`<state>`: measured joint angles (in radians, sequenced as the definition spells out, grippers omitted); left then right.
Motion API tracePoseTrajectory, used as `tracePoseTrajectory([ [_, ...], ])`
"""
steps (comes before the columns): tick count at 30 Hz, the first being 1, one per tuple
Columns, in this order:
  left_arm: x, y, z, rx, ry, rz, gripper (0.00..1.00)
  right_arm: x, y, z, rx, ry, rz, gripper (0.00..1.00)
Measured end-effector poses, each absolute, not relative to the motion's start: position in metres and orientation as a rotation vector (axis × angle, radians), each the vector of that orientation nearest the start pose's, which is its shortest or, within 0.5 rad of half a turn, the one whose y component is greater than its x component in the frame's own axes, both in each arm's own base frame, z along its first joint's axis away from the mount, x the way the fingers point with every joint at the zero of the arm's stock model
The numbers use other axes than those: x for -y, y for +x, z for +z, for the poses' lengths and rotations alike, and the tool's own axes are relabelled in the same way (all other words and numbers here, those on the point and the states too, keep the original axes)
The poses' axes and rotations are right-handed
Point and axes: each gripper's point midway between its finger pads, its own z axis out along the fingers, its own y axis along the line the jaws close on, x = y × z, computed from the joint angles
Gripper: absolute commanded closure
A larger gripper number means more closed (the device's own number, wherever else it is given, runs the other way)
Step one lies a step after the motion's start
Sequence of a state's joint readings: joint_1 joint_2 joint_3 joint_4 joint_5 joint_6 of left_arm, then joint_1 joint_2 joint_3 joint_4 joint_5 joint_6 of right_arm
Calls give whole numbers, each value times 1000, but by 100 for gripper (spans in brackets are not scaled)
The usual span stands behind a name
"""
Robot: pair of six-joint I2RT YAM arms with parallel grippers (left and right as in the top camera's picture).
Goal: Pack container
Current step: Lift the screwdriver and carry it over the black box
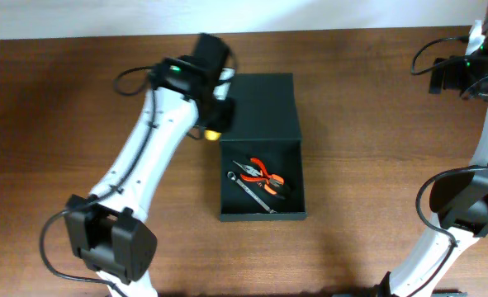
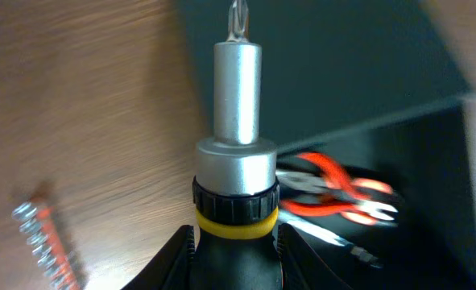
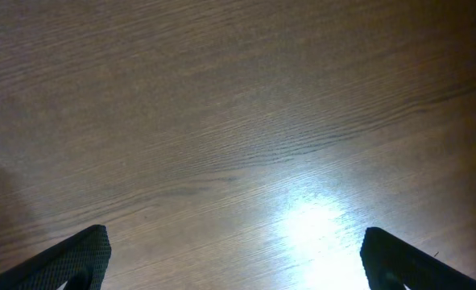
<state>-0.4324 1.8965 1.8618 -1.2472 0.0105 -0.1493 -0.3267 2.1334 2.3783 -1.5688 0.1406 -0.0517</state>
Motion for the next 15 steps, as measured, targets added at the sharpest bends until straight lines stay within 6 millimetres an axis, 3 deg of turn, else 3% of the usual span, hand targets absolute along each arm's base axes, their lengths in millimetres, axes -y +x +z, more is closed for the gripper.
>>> tracePoseTrajectory([
  [8, 252, 340, 180, -2787, 686, -193, 80, 165, 412, 218, -2883, 425, -269, 1],
  [15, 275, 322, 180, -2747, 843, -202, 80, 165, 412, 218, -2883, 424, -269, 1],
])
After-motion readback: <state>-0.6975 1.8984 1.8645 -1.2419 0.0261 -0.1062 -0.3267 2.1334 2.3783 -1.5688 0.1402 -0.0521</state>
